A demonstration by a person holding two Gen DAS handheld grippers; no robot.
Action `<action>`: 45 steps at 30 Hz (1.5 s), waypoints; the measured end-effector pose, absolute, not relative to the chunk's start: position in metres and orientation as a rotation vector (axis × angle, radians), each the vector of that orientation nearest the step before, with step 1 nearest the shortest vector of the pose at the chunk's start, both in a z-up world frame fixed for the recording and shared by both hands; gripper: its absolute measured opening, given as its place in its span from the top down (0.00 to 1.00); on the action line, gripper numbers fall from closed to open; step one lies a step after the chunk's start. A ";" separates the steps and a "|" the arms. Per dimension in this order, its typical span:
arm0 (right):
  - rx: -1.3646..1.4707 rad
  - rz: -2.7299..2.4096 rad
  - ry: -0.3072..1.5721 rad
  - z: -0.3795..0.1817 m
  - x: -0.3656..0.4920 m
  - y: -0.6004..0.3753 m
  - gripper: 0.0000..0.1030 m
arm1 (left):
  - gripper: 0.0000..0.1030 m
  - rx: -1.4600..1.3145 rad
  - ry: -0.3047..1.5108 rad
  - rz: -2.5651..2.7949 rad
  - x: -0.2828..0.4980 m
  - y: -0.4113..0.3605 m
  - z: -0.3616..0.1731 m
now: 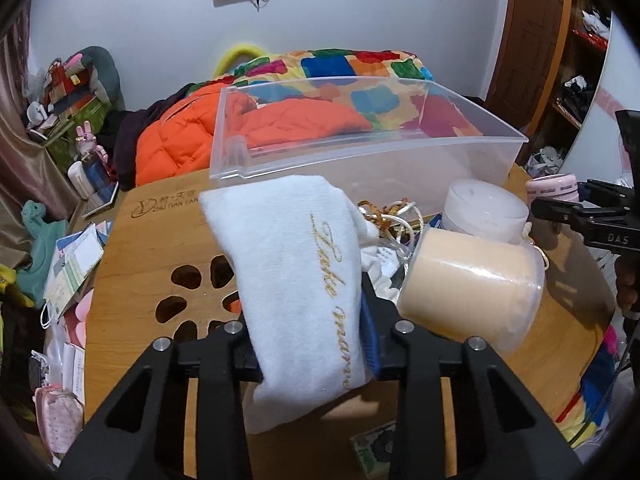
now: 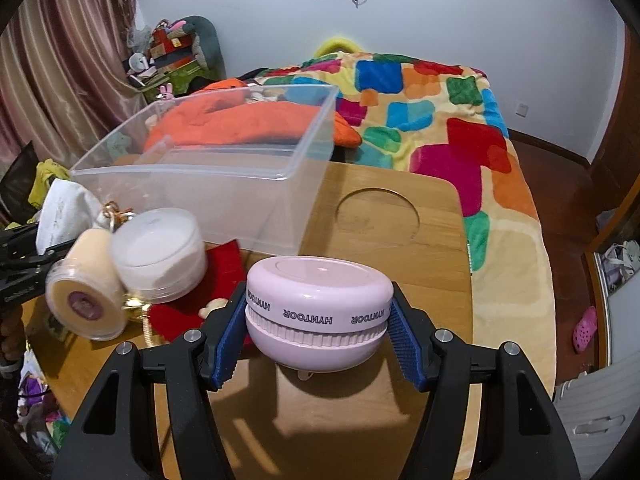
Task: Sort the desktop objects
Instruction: 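Lift the white pouch with the left tool and regrip it by its neck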
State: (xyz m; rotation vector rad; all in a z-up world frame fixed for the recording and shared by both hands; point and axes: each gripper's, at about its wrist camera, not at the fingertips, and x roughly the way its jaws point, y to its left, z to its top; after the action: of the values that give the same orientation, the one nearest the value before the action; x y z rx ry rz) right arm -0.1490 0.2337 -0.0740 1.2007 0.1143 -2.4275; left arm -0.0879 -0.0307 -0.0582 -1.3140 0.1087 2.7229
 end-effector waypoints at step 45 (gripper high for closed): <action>1.008 -2.407 0.151 -0.009 -0.101 0.201 0.41 | 0.75 -1.119 0.075 2.803 -0.049 -0.047 0.007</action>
State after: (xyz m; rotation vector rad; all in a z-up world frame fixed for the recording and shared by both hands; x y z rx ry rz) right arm -0.1014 0.2011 -0.0093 1.0084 0.1514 -2.4068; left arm -0.0494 -0.0471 0.0071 -1.1194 0.0750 2.8028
